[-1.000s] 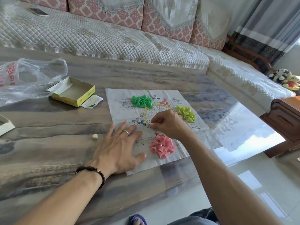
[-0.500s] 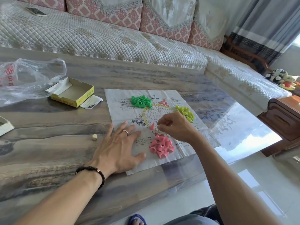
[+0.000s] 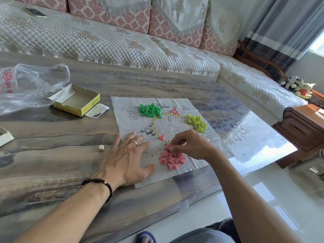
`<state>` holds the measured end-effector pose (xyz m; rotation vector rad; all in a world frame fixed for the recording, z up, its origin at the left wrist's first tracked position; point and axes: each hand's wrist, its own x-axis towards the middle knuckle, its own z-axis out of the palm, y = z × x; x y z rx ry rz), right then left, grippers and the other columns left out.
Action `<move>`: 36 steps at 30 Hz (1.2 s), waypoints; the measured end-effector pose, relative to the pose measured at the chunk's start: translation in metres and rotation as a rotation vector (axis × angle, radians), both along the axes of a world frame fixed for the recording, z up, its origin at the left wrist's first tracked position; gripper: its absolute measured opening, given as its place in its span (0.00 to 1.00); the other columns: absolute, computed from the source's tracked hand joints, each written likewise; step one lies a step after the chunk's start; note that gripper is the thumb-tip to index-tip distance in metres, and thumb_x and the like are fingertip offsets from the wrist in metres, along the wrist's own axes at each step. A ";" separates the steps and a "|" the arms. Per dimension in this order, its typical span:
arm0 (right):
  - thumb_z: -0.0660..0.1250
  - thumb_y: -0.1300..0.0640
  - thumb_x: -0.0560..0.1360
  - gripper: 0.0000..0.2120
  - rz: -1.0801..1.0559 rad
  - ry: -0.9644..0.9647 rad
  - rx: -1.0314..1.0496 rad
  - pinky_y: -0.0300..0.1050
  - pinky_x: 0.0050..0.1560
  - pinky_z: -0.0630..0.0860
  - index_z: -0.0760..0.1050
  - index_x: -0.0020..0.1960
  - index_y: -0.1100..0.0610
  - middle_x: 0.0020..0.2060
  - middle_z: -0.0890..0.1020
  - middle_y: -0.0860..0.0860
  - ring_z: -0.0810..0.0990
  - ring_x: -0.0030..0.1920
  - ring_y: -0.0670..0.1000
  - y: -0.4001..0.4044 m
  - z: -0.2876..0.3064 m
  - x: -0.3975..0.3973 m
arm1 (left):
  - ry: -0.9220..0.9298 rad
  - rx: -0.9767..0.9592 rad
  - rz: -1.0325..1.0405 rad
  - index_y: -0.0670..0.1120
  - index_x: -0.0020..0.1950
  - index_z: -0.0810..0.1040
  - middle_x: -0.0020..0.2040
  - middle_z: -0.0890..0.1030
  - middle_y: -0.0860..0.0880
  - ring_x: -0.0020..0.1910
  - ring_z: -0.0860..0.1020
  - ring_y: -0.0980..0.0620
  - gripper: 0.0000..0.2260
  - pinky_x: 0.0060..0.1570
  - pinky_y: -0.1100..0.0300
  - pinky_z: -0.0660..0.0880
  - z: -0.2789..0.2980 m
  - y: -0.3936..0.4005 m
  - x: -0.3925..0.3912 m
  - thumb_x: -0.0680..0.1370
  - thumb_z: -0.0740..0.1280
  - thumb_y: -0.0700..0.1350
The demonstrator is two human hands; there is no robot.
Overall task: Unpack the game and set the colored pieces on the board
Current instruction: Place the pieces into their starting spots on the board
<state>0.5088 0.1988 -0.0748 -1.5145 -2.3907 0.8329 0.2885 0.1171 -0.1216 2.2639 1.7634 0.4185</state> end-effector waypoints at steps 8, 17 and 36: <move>0.76 0.53 0.69 0.08 -0.271 0.138 0.105 0.44 0.36 0.78 0.82 0.39 0.57 0.32 0.84 0.52 0.79 0.32 0.48 0.015 0.003 -0.003 | -0.002 -0.002 0.002 0.56 0.76 0.59 0.79 0.53 0.54 0.78 0.43 0.54 0.35 0.75 0.45 0.41 0.000 0.000 0.000 0.72 0.58 0.69; 0.71 0.61 0.73 0.07 -0.084 -0.148 0.115 0.31 0.36 0.73 0.83 0.51 0.57 0.37 0.82 0.46 0.80 0.37 0.44 0.019 0.001 -0.023 | 0.002 -0.004 0.003 0.56 0.75 0.60 0.79 0.54 0.53 0.78 0.43 0.54 0.34 0.75 0.45 0.42 0.000 0.000 -0.001 0.72 0.58 0.69; 0.70 0.59 0.73 0.03 -0.151 -0.079 0.075 0.41 0.37 0.75 0.80 0.41 0.54 0.32 0.80 0.46 0.77 0.33 0.44 0.007 0.007 0.001 | -0.010 0.002 -0.006 0.55 0.76 0.60 0.79 0.55 0.53 0.78 0.45 0.54 0.35 0.75 0.45 0.42 0.000 0.000 -0.001 0.72 0.58 0.68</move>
